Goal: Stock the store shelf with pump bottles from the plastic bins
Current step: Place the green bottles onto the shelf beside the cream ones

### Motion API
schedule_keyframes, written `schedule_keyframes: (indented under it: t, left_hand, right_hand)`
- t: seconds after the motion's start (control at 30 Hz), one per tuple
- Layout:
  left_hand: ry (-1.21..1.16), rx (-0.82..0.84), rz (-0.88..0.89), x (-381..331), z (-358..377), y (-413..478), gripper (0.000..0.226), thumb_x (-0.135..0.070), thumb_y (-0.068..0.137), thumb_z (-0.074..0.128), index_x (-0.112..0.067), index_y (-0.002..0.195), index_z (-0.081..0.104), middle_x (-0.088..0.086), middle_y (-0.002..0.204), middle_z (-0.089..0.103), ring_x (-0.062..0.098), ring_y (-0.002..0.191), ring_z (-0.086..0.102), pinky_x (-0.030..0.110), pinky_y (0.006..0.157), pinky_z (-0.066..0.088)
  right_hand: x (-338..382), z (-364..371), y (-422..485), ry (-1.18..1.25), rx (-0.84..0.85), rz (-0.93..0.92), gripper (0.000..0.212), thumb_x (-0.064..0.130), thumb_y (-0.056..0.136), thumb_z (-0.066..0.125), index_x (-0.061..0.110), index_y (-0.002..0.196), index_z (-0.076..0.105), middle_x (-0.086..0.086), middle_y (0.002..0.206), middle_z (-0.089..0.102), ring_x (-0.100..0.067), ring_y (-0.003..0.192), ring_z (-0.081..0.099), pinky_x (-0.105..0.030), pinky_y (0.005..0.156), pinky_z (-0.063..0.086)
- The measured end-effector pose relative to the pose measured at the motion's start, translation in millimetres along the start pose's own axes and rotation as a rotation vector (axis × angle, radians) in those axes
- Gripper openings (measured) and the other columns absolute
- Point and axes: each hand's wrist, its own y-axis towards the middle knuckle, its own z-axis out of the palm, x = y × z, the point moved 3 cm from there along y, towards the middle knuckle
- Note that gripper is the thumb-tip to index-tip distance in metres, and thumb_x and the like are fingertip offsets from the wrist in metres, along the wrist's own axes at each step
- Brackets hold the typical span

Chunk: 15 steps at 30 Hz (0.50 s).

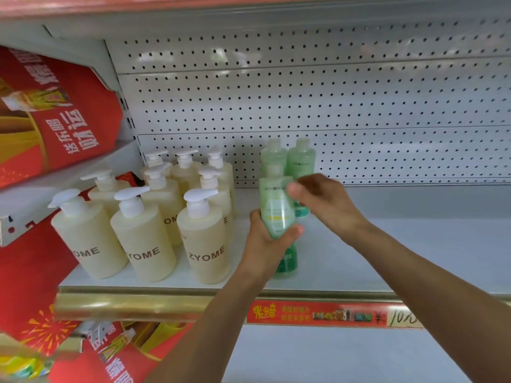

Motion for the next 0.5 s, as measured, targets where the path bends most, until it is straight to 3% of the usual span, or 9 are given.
schedule_keyframes:
  t: [0.07, 0.17, 0.23, 0.3, 0.4, 0.5]
  left_hand:
    - [-0.008, 0.027, 0.042, -3.0, 16.3, 1.5, 0.052, -0.021, 0.079, 0.080, -0.024, 0.115, 0.042, -0.007, 0.096, 0.062, -0.009, 0.073, 0.064, 0.009, 0.056, 0.048]
    - [0.007, 0.130, 0.058, -6.3, 33.3, 4.4, 0.059, -0.018, 0.076, 0.083, -0.036, 0.115, 0.042, -0.005, 0.111, 0.062, 0.005, 0.101, 0.064, 0.022, 0.077, 0.056]
    - [0.141, 0.175, 0.065, -6.4, 33.9, 9.4, 0.085, -0.027, 0.071, 0.085, -0.030, 0.138, 0.034, -0.002, 0.138, 0.044, 0.014, 0.128, 0.045, 0.036, 0.104, 0.045]
    - [0.239, 0.099, 0.059, -2.5, 24.5, 18.2, 0.104, -0.034, 0.072, 0.084, -0.023, 0.151, 0.018, -0.006, 0.150, 0.022, 0.014, 0.139, 0.028, 0.038, 0.117, 0.030]
    - [0.222, -0.009, 0.035, -0.6, 11.0, 31.4, 0.099, -0.026, 0.080, 0.078, -0.026, 0.153, 0.012, -0.009, 0.153, 0.014, 0.004, 0.136, 0.023, 0.027, 0.114, 0.023]
    - [0.186, -0.030, -0.042, 0.9, 5.9, 48.3, 0.102, -0.019, 0.083, 0.076, -0.026, 0.156, 0.005, -0.006, 0.160, 0.007, 0.006, 0.136, 0.025, 0.020, 0.100, 0.022]
  right_hand:
    - [5.0, 3.6, -14.3, -0.013, 0.166, 0.024, 0.052, 0.056, 0.065, 0.078, 0.028, 0.106, 0.062, 0.015, 0.095, 0.071, 0.003, 0.085, 0.067, -0.016, 0.068, 0.053]
    - [-0.3, -13.6, -15.6, -0.032, 0.071, 0.035, 0.045, 0.039, 0.065, 0.083, 0.026, 0.102, 0.061, 0.012, 0.093, 0.071, 0.004, 0.079, 0.067, -0.019, 0.066, 0.053]
    - [-8.7, -32.2, -10.1, -0.030, -0.021, 0.041, 0.043, 0.033, 0.066, 0.083, 0.025, 0.101, 0.060, 0.011, 0.093, 0.070, 0.000, 0.080, 0.067, -0.020, 0.069, 0.052]
    - [-19.5, -50.8, -1.5, -0.032, -0.101, 0.061, 0.044, 0.028, 0.067, 0.084, 0.023, 0.103, 0.060, 0.008, 0.096, 0.069, -0.006, 0.086, 0.066, -0.024, 0.073, 0.051]
    - [-37.5, -67.5, 14.3, -0.050, -0.159, 0.104, 0.046, 0.020, 0.067, 0.085, 0.020, 0.106, 0.058, 0.005, 0.100, 0.066, -0.011, 0.092, 0.063, -0.028, 0.075, 0.051]
    - [-48.6, -73.3, 29.5, -0.034, -0.190, 0.129, 0.046, 0.018, 0.067, 0.085, 0.021, 0.103, 0.057, 0.007, 0.099, 0.065, -0.006, 0.088, 0.061, -0.019, 0.064, 0.045]
